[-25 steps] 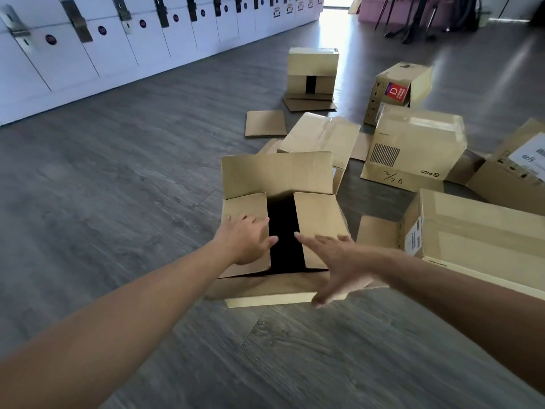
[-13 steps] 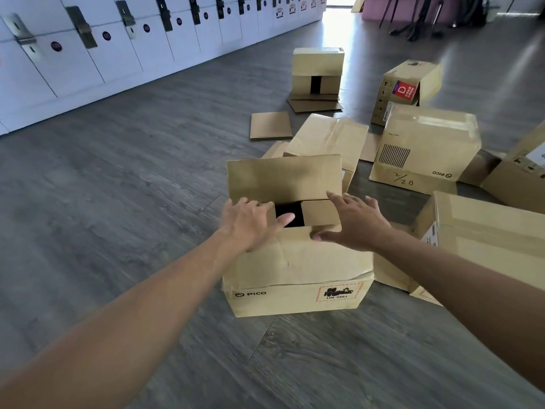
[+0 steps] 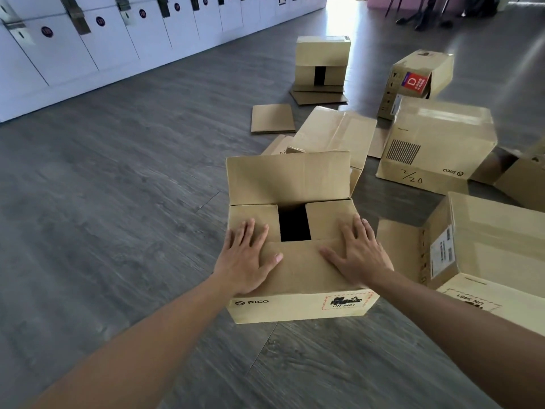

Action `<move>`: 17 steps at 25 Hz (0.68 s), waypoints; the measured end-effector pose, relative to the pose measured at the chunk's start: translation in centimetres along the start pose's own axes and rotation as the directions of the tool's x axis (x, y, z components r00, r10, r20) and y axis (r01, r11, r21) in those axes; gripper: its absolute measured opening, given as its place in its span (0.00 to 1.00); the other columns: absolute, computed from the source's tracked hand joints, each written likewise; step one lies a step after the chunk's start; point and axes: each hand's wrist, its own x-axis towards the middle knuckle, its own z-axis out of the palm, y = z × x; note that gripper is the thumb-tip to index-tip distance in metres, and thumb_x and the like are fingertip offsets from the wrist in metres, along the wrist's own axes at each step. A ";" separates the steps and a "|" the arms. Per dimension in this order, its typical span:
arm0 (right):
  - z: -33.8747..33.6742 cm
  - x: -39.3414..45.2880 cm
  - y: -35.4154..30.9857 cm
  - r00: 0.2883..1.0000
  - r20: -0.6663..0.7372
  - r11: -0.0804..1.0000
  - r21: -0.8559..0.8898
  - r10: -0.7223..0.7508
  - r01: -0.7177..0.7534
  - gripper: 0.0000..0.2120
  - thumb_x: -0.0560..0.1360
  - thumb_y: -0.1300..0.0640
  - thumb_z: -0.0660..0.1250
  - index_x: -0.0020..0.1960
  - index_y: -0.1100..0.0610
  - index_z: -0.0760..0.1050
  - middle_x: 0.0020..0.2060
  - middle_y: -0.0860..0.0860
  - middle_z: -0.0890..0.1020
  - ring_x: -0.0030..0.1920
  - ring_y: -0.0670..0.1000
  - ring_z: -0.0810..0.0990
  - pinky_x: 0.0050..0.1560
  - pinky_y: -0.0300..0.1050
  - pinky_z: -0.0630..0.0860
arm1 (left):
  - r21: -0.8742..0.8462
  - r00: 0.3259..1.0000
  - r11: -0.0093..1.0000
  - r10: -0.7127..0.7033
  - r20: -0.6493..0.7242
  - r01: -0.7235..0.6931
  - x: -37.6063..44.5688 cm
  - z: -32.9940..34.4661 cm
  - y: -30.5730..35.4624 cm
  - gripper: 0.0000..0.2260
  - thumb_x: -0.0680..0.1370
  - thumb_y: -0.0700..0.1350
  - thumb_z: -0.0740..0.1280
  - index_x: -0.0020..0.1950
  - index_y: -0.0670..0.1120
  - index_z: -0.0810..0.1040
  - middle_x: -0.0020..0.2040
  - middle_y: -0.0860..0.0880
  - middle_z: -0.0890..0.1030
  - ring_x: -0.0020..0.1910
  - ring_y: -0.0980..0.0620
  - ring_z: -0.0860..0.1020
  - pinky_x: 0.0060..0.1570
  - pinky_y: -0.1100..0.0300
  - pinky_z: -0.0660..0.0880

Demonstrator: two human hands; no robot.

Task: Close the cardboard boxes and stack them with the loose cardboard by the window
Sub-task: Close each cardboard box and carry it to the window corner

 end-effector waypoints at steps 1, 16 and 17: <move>0.1 0.0 0.0 1.000 -0.008 1.000 0.005 -0.002 0.002 0.50 0.68 0.20 0.41 0.80 0.50 0.48 0.81 0.53 0.42 0.80 0.54 0.41 0.75 0.60 0.56 | -0.009 1.000 1.000 -0.007 -0.006 0.007 0.2 -0.1 -0.1 0.39 0.76 0.73 0.36 0.81 0.54 0.34 0.81 0.45 0.33 0.79 0.48 0.31 0.77 0.45 0.34; 0.6 0.1 0.2 0.996 -0.077 0.999 0.001 -0.036 0.036 0.47 0.71 0.22 0.43 0.80 0.51 0.52 0.80 0.55 0.45 0.80 0.55 0.42 0.77 0.55 0.55 | -0.640 0.930 0.719 -0.366 -0.017 0.272 6.6 -6.5 -3.2 0.42 0.77 0.73 0.49 0.83 0.51 0.41 0.83 0.47 0.49 0.81 0.40 0.49 0.76 0.39 0.50; 0.7 0.1 0.2 0.996 -0.085 0.999 -0.001 -0.040 0.040 0.47 0.71 0.22 0.42 0.80 0.51 0.52 0.80 0.55 0.45 0.80 0.55 0.42 0.77 0.54 0.55 | -0.673 0.925 0.686 -0.380 -0.006 0.277 6.7 -6.4 -3.2 0.41 0.78 0.72 0.51 0.83 0.51 0.41 0.83 0.47 0.50 0.81 0.40 0.50 0.76 0.38 0.51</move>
